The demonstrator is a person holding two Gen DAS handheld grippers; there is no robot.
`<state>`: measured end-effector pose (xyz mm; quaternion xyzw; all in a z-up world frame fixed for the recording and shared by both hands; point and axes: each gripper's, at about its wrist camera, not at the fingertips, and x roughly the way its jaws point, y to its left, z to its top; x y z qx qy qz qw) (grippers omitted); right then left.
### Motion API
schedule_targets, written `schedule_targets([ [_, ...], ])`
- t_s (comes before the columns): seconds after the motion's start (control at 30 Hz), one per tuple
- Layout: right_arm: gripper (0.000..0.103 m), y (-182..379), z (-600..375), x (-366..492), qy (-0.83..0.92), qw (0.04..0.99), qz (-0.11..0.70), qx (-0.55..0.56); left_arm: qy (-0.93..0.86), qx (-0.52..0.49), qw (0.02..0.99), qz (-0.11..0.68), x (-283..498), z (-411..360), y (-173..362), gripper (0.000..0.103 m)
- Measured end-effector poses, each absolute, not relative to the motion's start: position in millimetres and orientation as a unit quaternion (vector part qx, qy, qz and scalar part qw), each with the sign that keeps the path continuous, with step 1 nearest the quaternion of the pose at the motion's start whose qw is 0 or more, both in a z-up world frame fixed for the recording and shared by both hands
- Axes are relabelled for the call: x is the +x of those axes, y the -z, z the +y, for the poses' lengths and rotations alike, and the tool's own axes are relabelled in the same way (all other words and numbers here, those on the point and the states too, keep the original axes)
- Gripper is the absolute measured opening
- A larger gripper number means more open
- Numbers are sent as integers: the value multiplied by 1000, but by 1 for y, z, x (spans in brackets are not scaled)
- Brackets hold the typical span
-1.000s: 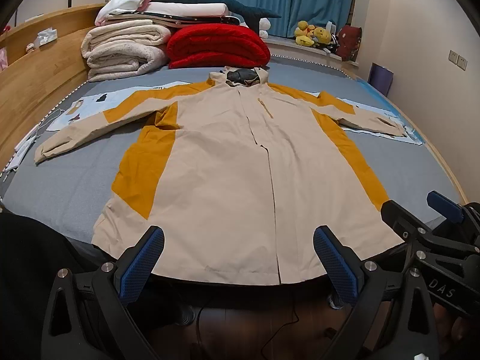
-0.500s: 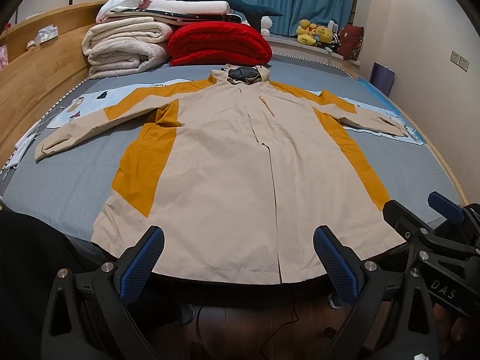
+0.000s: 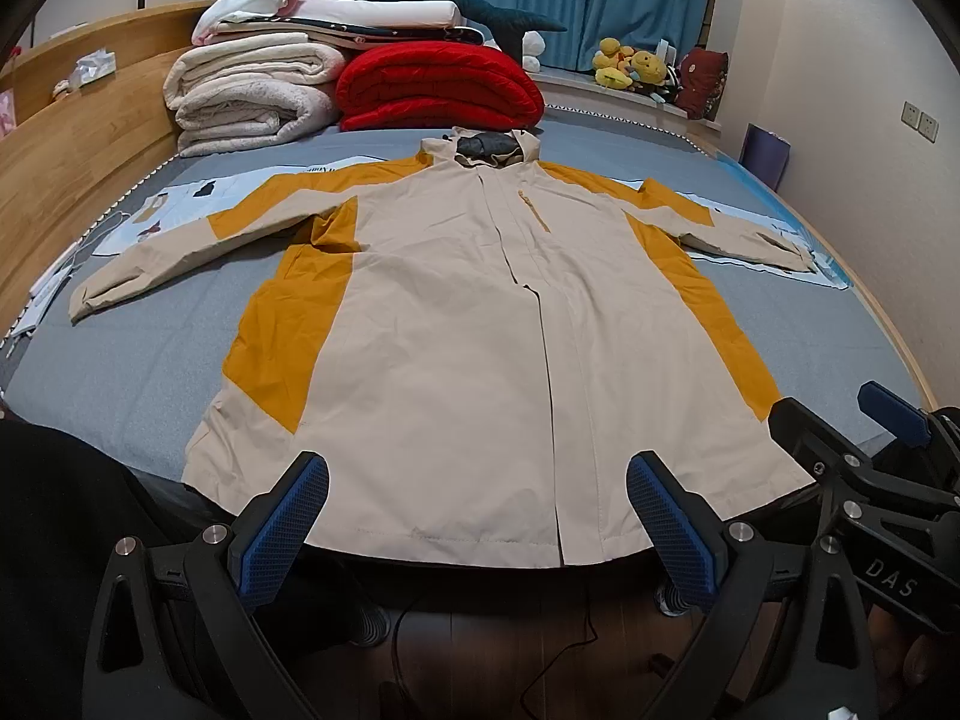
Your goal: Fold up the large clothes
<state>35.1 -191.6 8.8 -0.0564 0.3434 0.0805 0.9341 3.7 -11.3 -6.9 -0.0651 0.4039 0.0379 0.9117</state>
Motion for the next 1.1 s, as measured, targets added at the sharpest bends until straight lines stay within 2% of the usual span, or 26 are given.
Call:
schedule_targets([
  [0.93,94,-11,-194,36,-82,934,343,-55,-36,-67,912,404,3,-12,8,97],
  [1.03,92,-11,-192,37,-84,933,344,-56,-33,-67,912,403,2,-13,10,95],
  [1.1,90,-10,-190,37,-85,933,345,-57,-30,-66,912,403,2,-14,9,87],
])
